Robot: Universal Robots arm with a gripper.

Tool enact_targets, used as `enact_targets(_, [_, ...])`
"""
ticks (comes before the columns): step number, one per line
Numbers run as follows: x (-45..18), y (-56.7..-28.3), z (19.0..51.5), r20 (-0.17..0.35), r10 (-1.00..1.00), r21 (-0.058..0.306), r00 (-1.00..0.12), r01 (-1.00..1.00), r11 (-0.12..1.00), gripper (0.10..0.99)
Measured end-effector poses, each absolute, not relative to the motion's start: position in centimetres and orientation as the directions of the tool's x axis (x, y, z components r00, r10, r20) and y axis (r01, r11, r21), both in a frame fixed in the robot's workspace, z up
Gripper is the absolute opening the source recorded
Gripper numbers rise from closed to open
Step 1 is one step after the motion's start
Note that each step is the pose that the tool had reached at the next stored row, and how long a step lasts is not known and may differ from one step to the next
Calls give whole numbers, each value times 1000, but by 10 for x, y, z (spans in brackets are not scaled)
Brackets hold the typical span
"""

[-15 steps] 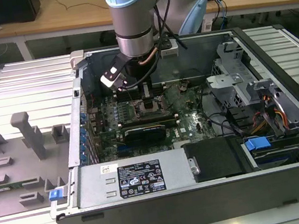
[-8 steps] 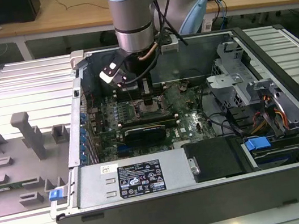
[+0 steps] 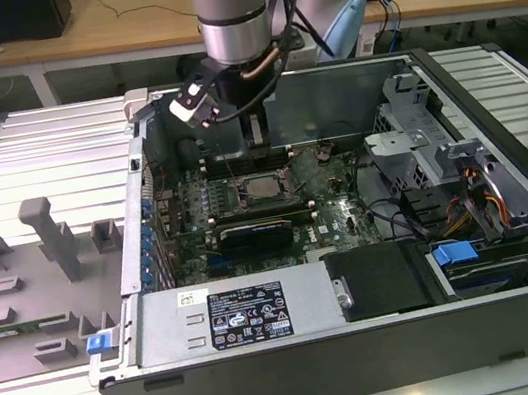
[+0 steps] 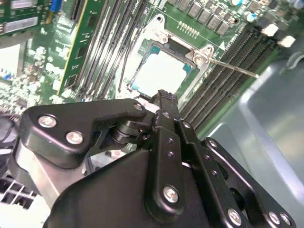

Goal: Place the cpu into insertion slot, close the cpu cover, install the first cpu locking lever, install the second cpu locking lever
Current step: 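Place the cpu into insertion slot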

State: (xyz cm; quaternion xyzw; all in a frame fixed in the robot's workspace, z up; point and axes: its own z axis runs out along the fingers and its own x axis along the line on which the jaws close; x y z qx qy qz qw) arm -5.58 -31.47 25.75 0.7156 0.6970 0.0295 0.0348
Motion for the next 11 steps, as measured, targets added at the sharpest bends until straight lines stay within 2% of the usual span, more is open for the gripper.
enact_targets(11, [-56, -315, 263, -6, 1000, 91, 27, 995, -26, 106])
